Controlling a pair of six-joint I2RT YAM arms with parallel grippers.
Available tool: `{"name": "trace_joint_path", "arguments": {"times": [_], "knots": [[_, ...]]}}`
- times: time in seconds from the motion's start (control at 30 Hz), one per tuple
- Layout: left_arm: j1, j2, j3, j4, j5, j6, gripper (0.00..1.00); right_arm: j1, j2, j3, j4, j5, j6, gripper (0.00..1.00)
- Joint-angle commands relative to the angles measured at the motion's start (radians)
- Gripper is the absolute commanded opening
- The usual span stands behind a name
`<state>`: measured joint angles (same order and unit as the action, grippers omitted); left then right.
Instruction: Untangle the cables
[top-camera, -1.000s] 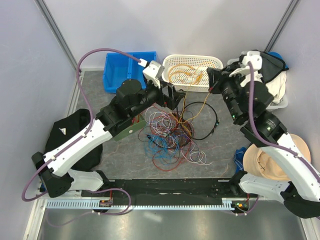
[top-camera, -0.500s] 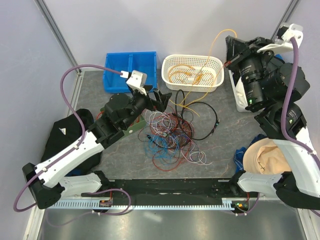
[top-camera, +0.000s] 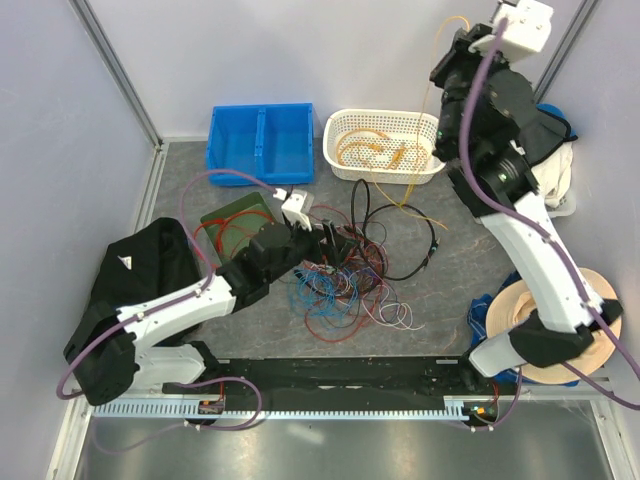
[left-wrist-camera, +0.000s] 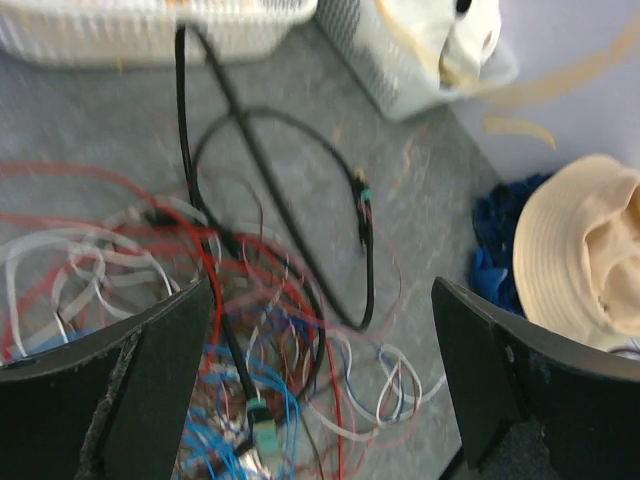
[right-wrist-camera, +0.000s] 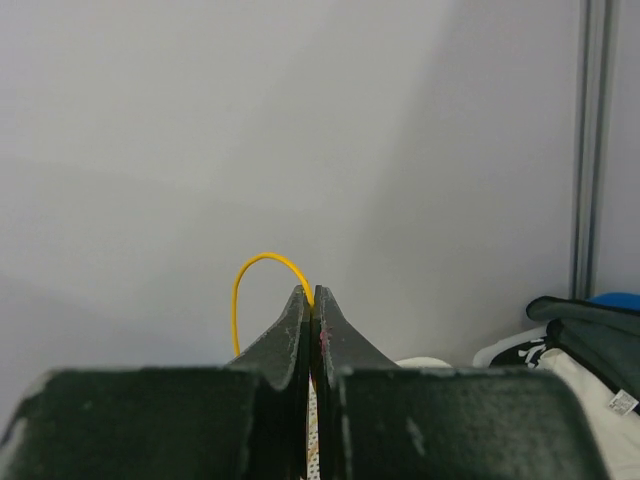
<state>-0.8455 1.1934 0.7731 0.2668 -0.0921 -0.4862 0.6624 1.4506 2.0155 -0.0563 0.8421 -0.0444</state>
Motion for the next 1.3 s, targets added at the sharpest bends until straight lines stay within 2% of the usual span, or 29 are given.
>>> {"name": "trace_joint_path", "arguments": {"times": [0.0, 0.27, 0.47, 0.57, 0.63, 0.77, 0.97, 1.03, 1.2, 1.27], "knots": [[0.002, 0.014, -0.101, 0.215, 0.068, -0.157, 0.98, -0.066, 0.086, 0.092, 0.127, 0.017, -0.043, 0.00], [-0.001, 0.034, -0.098, 0.281, 0.088, -0.170, 0.98, -0.176, 0.237, 0.164, 0.150, -0.020, 0.089, 0.00], [-0.003, -0.003, -0.029, 0.272, 0.046, -0.140, 0.97, -0.208, 0.313, 0.201, 0.211, -0.018, 0.095, 0.00], [-0.003, 0.104, 0.034, 0.273, 0.089, -0.184, 0.96, -0.236, 0.353, 0.200, 0.256, -0.015, 0.107, 0.00], [-0.006, 0.214, 0.046, 0.352, 0.155, -0.221, 0.94, -0.253, 0.373, 0.203, 0.256, -0.021, 0.144, 0.00], [-0.012, 0.366, 0.084, 0.390, 0.213, -0.290, 0.89, -0.294, 0.436, 0.190, 0.256, -0.034, 0.202, 0.00], [-0.012, 0.419, -0.004, 0.384, 0.154, -0.296, 0.76, -0.357, 0.498, 0.108, 0.295, -0.066, 0.281, 0.00], [-0.012, 0.422, -0.035, 0.379, 0.120, -0.299, 0.69, -0.371, 0.519, 0.100, 0.299, -0.077, 0.302, 0.00], [-0.012, 0.460, -0.119, 0.341, 0.118, -0.333, 0.51, -0.402, 0.590, 0.141, 0.297, -0.107, 0.347, 0.00], [-0.012, 0.469, -0.155, 0.341, 0.124, -0.362, 0.48, -0.409, 0.619, 0.192, 0.289, -0.118, 0.353, 0.00]]}}
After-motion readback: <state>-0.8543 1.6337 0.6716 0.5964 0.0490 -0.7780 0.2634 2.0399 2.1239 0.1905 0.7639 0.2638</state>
